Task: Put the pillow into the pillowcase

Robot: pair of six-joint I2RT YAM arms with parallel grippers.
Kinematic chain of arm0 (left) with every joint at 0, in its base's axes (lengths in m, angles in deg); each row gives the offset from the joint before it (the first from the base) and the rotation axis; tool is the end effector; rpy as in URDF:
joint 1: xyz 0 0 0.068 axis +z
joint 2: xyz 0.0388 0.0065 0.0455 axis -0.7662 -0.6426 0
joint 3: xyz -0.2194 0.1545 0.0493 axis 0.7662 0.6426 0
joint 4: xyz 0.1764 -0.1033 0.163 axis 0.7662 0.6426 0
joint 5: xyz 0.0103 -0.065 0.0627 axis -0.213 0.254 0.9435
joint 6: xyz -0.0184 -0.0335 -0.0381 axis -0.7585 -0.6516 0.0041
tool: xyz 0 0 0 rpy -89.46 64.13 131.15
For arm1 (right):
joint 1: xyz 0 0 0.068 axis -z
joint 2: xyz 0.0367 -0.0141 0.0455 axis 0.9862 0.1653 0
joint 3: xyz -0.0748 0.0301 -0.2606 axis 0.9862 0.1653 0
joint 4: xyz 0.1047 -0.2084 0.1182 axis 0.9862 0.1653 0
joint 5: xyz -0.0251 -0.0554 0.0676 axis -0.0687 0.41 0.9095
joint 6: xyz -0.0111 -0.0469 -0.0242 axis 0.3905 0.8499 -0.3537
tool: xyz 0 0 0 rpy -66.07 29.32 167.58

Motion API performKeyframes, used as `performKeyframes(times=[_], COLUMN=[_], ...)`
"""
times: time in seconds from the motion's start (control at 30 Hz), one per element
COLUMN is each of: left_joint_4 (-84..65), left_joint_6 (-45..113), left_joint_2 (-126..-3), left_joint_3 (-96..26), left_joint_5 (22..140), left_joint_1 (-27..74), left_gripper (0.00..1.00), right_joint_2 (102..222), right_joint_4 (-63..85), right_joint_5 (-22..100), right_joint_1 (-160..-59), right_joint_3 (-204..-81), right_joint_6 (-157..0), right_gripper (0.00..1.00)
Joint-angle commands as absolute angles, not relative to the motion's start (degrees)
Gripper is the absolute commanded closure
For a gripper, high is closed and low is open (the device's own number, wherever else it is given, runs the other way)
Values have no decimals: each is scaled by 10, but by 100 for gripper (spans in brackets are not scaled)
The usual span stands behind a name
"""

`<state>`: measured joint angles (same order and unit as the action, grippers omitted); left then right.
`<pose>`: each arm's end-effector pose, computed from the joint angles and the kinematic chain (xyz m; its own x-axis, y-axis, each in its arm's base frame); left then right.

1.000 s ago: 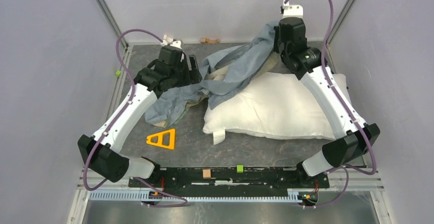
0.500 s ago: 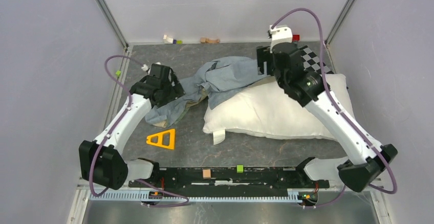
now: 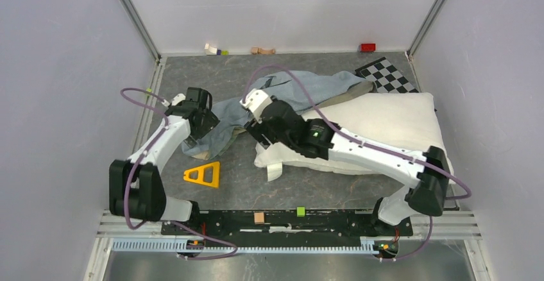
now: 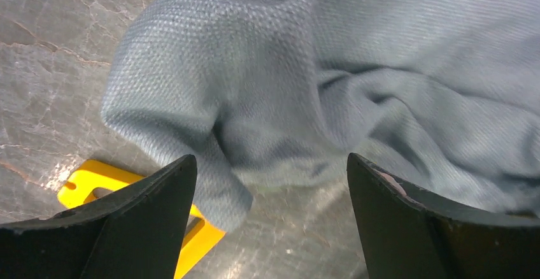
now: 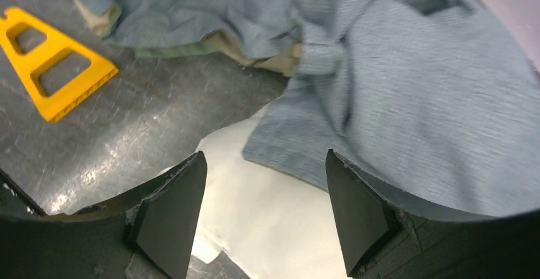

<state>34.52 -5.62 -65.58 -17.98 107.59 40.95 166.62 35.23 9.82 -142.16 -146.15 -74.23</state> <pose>0.2556 -0.0295 0.2419 -0.5603 -0.6562 -0.5055 -0.6761 0.7149 -0.1785 0.1741 0.2951 0.3542 -0.2717 -0.4260 -0.8630 -0.6551 0.7388 -0.1585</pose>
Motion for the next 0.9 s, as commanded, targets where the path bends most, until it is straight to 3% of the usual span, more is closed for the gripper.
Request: performKeyframes(times=[0.0,0.17,0.23,0.27,0.37,0.4,0.47,0.63,0.87], left_joint_4=[305,263,250,246,232,230,227,253,327], left_joint_6=[-109,-97,-92,-87,-65,-57,-39,30,82], left_joint_2=[-742,-824,-853,-865,-904,-915,-935,-979,-1094], left_joint_3=[-203,-240,-259,-269,-311,-331,-377,-561,-823], left_joint_5=[1125,1141,1142,1142,1143,1144,1143,1191,1242], left_joint_1=[414,428,436,440,452,456,464,471,480], left_gripper=[7,14,24,32,68,81,97,98,98], right_joint_2=[1701,1776,1807,1822,1841,1841,1841,1826,1751], right_joint_4=[331,340,356,368,379,381,393,430,433], right_joint_5=[103,50,17,0,-16,-16,-14,-21,-23], right_joint_1=[-1437,-1439,-1438,-1436,-1418,-1410,-1389,-1348,-1305], right_joint_3=[-1477,-1497,-1513,-1525,-1546,-1553,-1578,-1670,-1721], right_joint_6=[-724,-694,-693,-696,-704,-709,-718,-717,-716], right_gripper=[24,16,16,17,29,35,48,79,100])
